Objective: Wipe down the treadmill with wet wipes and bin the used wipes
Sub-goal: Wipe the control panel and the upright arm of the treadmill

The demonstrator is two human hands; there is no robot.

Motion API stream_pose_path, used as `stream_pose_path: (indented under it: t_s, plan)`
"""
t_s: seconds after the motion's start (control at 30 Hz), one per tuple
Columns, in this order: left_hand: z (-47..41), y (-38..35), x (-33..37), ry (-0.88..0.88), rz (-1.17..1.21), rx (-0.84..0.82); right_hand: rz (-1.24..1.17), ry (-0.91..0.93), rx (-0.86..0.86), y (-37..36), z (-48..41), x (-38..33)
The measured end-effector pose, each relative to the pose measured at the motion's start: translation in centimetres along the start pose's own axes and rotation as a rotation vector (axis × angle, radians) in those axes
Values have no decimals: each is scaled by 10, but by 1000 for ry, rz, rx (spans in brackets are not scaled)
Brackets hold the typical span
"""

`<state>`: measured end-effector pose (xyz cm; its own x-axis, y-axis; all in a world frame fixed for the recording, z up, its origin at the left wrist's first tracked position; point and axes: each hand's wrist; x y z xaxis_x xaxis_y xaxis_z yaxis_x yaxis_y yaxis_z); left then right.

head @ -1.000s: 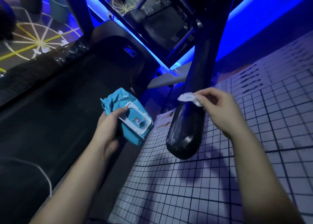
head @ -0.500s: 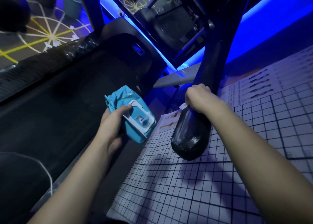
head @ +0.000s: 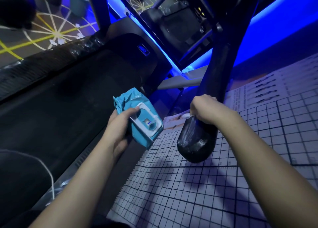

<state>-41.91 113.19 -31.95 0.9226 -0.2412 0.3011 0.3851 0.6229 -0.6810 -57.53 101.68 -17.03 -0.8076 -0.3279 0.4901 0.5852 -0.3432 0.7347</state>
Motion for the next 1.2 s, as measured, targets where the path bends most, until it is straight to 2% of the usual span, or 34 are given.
stream_pose_path:
  t_s: [0.27, 0.53, 0.7, 0.9, 1.0, 1.1, 1.2]
  plan:
    - [4, 7, 13, -4, 27, -5, -35, -60, -75, 6, 23, -14]
    - [8, 14, 23, 8, -9, 1, -58, -11, -61, -5, 44, -20]
    - [14, 16, 30, 4, -40, -2, -14, -1, -128, -4, 56, -27]
    - [20, 20, 29, 23, -53, -10, 20, 53, -95, -12, 74, -31]
    - [22, 20, 27, 29, -77, -19, 3, 150, -21, -26, 79, -29]
    - [25, 21, 28, 37, -97, -21, 137, 177, 59, -39, 89, -34]
    - [28, 26, 31, 41, -100, -9, 132, 243, 129, -56, 109, -43]
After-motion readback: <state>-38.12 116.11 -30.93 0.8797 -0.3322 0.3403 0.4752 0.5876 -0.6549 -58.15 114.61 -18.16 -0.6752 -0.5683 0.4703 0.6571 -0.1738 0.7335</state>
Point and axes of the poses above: each hand's wrist, its own z-axis away from the middle knuckle, its own y-axis out of the back of the hand, x = y × z, and after that the axes turned 3 degrees about x, right-handed
